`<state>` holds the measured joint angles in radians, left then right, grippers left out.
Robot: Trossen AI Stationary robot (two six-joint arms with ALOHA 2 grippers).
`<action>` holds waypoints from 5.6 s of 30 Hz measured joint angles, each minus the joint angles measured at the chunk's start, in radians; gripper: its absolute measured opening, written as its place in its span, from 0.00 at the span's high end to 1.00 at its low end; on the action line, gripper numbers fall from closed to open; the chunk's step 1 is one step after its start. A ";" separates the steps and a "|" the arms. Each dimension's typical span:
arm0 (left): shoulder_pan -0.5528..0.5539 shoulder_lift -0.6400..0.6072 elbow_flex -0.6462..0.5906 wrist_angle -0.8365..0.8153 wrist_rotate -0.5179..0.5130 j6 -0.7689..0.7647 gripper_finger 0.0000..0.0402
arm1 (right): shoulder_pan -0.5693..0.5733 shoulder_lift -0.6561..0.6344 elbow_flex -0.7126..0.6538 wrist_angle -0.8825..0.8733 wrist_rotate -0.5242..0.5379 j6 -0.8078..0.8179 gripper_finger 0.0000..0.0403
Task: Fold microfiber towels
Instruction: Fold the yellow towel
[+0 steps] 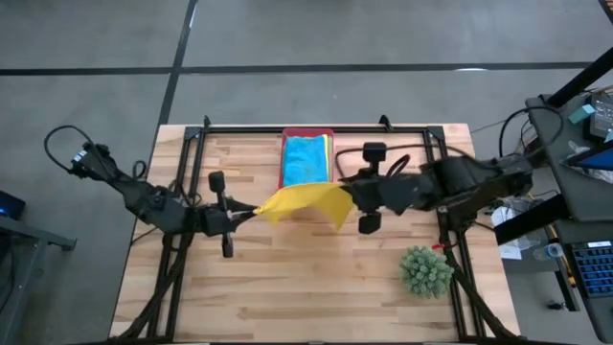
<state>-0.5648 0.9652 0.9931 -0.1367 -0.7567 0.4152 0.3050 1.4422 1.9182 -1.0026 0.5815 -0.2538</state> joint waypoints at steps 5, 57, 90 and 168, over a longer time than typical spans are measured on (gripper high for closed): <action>0.001 0.002 0.036 -0.002 0.003 0.047 1.00 | -0.001 -0.003 0.078 -0.018 -0.013 -0.031 0.91; -0.141 0.347 0.053 -0.156 0.246 -0.441 1.00 | 0.143 0.008 -0.547 0.410 -0.373 0.280 0.91; -0.004 0.321 0.055 0.066 -0.403 -0.407 1.00 | 0.203 0.267 -0.824 1.275 0.120 0.206 0.84; 0.060 0.309 0.054 0.427 -0.164 -0.270 1.00 | 0.170 0.045 -1.007 1.364 0.013 0.047 0.98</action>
<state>-0.5051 1.2743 1.0474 0.2902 -0.9211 0.1448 0.4748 1.4873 0.9111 0.3609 0.5943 -0.2066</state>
